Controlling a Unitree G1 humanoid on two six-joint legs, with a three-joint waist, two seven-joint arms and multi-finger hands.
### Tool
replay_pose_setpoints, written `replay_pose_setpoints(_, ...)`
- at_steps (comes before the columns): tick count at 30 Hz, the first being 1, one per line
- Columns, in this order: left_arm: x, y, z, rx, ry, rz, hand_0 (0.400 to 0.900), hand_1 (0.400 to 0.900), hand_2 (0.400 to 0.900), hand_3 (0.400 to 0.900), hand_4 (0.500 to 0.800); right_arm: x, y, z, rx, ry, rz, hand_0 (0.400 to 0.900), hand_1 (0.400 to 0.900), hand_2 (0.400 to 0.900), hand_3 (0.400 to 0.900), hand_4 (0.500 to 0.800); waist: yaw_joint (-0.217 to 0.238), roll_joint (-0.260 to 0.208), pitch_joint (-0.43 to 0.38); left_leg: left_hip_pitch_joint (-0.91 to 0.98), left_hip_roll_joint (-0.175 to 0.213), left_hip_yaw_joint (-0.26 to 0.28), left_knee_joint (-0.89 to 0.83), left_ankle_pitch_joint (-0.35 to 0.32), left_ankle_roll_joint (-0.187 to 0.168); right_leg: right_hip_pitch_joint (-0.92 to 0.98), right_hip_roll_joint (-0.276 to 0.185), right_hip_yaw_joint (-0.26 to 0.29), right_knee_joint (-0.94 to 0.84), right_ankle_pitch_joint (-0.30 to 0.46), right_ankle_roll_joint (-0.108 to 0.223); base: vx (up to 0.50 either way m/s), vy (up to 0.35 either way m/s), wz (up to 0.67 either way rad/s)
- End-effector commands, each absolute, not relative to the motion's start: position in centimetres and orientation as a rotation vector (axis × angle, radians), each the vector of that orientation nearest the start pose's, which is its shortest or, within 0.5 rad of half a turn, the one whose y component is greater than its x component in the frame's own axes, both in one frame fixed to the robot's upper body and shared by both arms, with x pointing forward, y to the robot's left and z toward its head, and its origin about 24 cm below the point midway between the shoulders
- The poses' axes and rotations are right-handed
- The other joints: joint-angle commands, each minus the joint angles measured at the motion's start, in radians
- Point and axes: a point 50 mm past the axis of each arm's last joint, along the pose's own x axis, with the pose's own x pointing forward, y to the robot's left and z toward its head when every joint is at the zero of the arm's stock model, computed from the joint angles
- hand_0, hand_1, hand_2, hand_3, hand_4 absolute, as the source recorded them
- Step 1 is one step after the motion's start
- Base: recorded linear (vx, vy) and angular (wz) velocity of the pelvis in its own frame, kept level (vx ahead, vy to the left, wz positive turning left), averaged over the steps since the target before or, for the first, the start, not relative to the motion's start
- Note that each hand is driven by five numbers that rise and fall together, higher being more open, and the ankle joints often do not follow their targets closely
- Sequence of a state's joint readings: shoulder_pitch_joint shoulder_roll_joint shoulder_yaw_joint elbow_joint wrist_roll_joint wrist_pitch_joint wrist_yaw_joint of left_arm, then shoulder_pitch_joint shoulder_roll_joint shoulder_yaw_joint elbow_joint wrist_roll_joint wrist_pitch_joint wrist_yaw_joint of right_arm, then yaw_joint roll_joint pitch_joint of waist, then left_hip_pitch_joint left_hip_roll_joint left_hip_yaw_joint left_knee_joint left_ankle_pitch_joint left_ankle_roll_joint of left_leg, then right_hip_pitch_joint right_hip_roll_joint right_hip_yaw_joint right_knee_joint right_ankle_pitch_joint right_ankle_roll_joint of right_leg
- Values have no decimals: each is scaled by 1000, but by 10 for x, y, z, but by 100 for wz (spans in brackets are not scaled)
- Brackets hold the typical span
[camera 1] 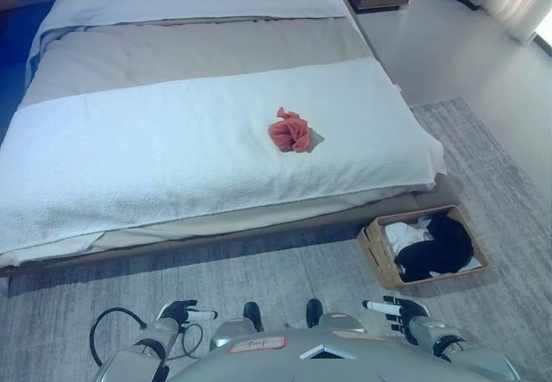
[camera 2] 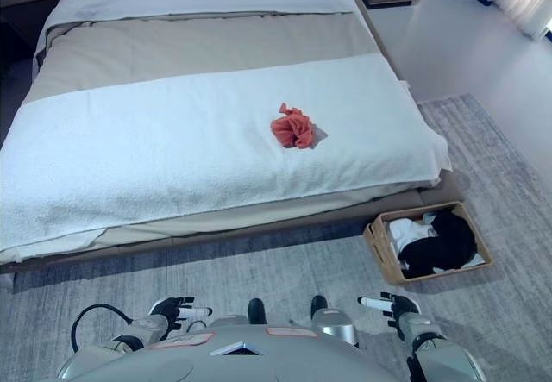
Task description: Put the clothes on the bed into the basket.
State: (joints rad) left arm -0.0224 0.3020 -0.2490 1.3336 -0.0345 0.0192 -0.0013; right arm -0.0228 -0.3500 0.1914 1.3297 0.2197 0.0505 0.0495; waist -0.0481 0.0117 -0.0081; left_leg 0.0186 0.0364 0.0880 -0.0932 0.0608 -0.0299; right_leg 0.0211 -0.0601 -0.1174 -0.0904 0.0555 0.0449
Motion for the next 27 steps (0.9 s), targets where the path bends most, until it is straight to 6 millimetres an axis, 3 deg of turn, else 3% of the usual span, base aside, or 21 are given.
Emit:
replay_pose_setpoints(1, 88, 269, -154, 420, 1309, 67, 900, 900, 900, 900, 800, 74, -281, -153, -250, 1335, -176, 900, 900, 900, 900, 800, 8, -13, 20, 44, 29, 49, 6, -98, -38, 27, -60, -47, 3, -53, 70, 0, 0, 0)
replay_pose_setpoints(27, 87, 269, -154, 421, 1309, 72, 900, 900, 900, 900, 800, 75, -283, -152, -247, 1330, -187, 900, 900, 900, 900, 800, 7, -11, 26, 48, 27, 43, 6, -102, -37, 33, -59, -50, 3, -59, 69, 0, 0, 0)
